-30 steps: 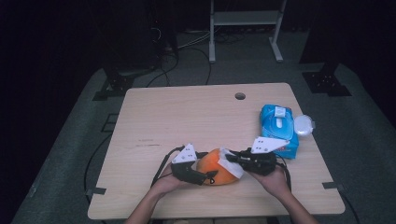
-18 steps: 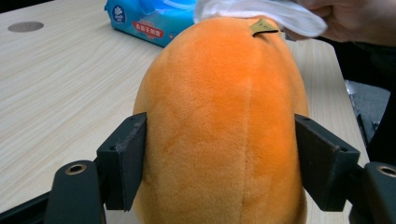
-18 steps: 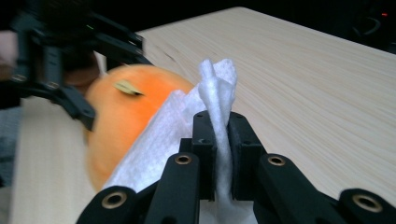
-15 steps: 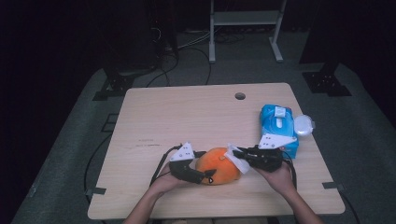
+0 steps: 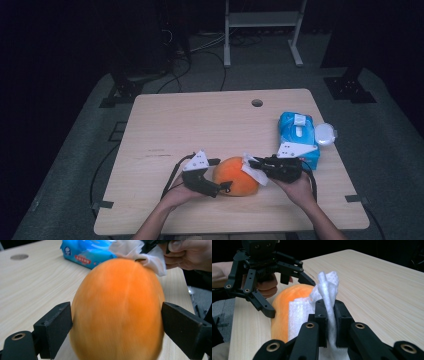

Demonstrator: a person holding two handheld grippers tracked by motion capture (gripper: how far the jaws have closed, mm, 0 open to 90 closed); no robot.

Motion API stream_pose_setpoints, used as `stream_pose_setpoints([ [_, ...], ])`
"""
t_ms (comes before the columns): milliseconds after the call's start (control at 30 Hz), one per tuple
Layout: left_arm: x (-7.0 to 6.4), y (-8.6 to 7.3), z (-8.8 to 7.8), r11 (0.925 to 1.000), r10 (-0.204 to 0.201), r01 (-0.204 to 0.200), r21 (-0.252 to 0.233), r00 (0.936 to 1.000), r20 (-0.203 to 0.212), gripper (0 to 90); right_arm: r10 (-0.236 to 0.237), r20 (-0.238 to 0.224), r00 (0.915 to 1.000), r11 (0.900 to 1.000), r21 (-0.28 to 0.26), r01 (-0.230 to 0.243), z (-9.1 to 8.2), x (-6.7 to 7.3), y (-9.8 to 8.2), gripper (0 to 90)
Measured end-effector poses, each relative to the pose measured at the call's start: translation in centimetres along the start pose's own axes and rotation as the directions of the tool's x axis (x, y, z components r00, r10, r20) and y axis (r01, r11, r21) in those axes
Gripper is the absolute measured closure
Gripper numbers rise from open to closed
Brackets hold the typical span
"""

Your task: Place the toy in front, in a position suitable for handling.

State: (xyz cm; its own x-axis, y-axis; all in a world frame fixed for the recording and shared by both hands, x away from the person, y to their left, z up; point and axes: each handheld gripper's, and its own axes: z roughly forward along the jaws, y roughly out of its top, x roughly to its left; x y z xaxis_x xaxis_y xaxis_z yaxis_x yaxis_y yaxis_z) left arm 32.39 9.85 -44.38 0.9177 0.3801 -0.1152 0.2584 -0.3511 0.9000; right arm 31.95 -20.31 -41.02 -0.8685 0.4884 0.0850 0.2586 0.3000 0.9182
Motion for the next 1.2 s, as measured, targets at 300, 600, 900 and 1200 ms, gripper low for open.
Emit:
stream_pose_setpoints([
  [300,-2.0,0.9,0.6,0.9924,0.123,-0.123,0.004,0.9919,-0.03,30.1,-0.085,-0.049,0.9952,0.996,-0.015,0.084,1.1,2.7,2.1,82.0],
  [600,-1.4,0.7,0.5,0.9984,0.057,-0.057,-0.002,0.9983,0.009,20.9,-0.058,0.009,0.9983,0.998,0.022,0.058,0.0,0.8,1.0,82.0],
  [900,-3.4,1.4,1.0,0.9902,0.139,-0.138,0.021,0.9895,-0.039,27.5,-0.17,-0.087,0.9815,0.984,0.028,0.173,2.3,4.7,2.5,81.9],
  [1200,-2.8,0.9,1.0,0.9962,0.084,-0.084,-0.024,0.9964,-0.017,13.3,-0.121,-0.018,0.9925,0.992,0.036,0.121,0.8,2.3,1.9,82.0],
])
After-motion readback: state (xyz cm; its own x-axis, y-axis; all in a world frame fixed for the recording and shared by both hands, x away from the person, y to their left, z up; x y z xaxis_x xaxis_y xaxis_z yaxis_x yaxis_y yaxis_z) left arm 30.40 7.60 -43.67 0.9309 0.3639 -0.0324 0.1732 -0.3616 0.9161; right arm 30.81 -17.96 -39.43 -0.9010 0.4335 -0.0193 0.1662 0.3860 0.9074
